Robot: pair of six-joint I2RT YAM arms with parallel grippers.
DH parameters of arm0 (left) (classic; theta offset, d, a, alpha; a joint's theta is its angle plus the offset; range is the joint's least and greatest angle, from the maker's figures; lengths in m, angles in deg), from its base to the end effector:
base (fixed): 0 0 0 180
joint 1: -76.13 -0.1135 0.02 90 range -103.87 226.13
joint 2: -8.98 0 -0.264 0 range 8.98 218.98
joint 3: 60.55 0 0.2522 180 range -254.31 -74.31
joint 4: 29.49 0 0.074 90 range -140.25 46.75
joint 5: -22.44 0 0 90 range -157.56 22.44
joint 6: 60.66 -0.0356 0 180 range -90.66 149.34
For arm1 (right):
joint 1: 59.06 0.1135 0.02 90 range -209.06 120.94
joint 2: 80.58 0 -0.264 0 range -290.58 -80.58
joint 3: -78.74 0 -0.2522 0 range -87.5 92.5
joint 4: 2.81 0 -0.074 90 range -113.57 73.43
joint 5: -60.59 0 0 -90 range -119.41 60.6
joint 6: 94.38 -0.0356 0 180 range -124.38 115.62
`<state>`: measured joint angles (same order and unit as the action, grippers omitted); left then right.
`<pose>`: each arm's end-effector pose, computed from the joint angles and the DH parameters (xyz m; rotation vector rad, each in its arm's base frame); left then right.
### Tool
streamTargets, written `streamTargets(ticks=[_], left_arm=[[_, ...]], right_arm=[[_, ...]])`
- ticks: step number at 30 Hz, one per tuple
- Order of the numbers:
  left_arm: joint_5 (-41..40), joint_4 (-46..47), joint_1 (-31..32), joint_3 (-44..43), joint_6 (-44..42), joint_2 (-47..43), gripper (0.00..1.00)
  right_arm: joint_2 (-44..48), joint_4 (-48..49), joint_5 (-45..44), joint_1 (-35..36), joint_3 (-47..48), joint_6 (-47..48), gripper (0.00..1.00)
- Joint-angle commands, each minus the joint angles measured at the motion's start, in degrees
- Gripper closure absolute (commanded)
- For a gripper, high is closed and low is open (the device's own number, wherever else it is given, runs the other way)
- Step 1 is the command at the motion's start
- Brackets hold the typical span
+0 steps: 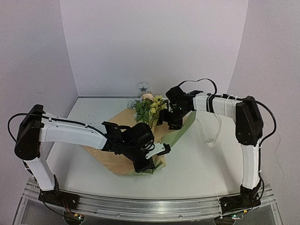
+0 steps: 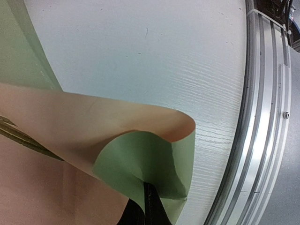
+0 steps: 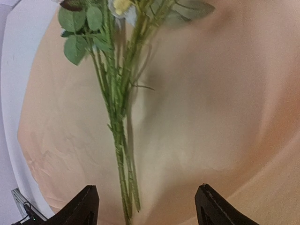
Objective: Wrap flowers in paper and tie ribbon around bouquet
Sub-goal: Fold the bottom corner of the flattened wrapping paper at the center of the board.
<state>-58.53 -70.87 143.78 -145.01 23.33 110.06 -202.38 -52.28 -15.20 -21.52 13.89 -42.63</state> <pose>0.1356 -0.3446 0.2079 1.6568 2.1109 -0.5761 0.3674 0.2934 0.2186 -0.0864 2.7195 0.7761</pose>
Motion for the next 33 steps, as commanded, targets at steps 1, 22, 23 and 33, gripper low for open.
streamTargets(ticks=[1,22,23,33], left_arm=[[-5.80,0.29,0.09,-0.19,-0.77,-1.64,0.99],[0.44,10.91,-11.49,1.16,3.54,-3.53,0.91],[1.04,10.84,-11.96,0.28,3.42,-2.75,0.91],[10.19,11.80,-18.01,-5.46,2.19,3.21,0.84]], right_arm=[[9.40,-1.15,-2.20,0.17,-6.88,1.72,0.28],[22.64,3.72,-7.01,0.17,-35.73,0.67,0.28],[22.72,4.11,-7.14,0.19,-36.24,0.56,0.29],[25.81,10.57,-11.71,-0.03,-41.53,1.98,0.22]])
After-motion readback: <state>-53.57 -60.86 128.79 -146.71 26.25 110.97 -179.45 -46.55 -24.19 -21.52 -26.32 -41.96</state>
